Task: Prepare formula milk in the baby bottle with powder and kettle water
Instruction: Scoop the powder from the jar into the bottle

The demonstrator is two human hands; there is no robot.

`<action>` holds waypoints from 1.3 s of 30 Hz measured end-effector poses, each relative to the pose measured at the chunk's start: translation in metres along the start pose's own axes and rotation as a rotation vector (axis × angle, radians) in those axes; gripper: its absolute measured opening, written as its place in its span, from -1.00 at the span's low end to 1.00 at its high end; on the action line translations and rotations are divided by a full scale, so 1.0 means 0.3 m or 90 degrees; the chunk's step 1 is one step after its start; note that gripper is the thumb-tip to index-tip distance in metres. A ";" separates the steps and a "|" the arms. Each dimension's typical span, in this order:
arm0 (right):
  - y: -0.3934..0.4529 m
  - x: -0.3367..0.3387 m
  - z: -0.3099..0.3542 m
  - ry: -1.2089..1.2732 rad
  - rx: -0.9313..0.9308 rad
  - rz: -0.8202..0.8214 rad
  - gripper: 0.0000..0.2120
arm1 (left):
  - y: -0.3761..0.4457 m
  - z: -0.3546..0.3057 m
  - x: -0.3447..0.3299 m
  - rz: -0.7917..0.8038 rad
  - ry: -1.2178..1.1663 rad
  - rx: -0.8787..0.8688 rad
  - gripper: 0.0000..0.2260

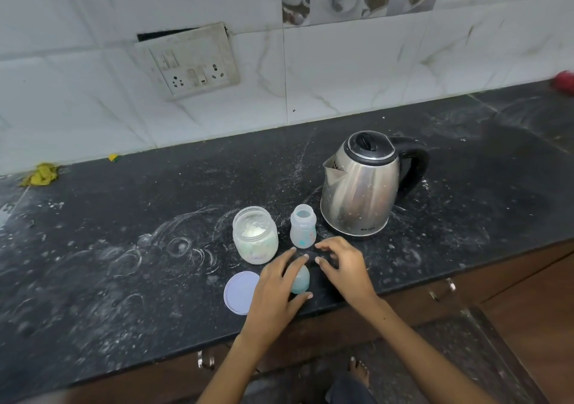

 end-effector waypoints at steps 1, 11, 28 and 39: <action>0.006 0.009 0.022 -0.001 0.016 -0.001 -0.77 | -0.012 -0.011 0.035 -0.044 -0.010 -0.004 -0.45; 0.181 0.057 0.314 -0.017 0.188 0.035 -0.84 | -0.035 0.186 0.308 -0.279 -0.165 0.232 -0.13; 0.282 -0.122 0.407 -0.357 0.177 0.435 -0.79 | 0.041 0.206 0.249 -0.163 -0.188 0.147 -0.23; 0.259 -0.233 0.431 -0.412 0.087 0.549 -0.60 | 0.016 0.206 0.254 -0.179 -0.212 0.134 -0.21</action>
Point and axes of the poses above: each hand's wrist, its own y-axis towards the middle knuckle, its own x-axis out of the back of the hand, z = x × y, the point moved 7 cm from there along y, towards the middle knuckle, and after that the axes turned 11 degrees about z, right-handed, at the moved point
